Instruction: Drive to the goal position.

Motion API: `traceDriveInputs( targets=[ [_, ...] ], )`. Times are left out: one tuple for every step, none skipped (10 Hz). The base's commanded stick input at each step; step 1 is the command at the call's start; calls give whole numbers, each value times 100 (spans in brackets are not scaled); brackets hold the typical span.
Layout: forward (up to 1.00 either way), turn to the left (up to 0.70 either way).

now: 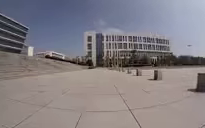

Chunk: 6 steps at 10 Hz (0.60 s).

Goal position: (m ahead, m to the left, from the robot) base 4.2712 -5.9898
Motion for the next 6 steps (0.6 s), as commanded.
traceDriveInputs(
  targets=[
    [53,0],
    [54,0],
    [51,0],
    [32,0],
    [9,0],
    [5,0]
  ],
)
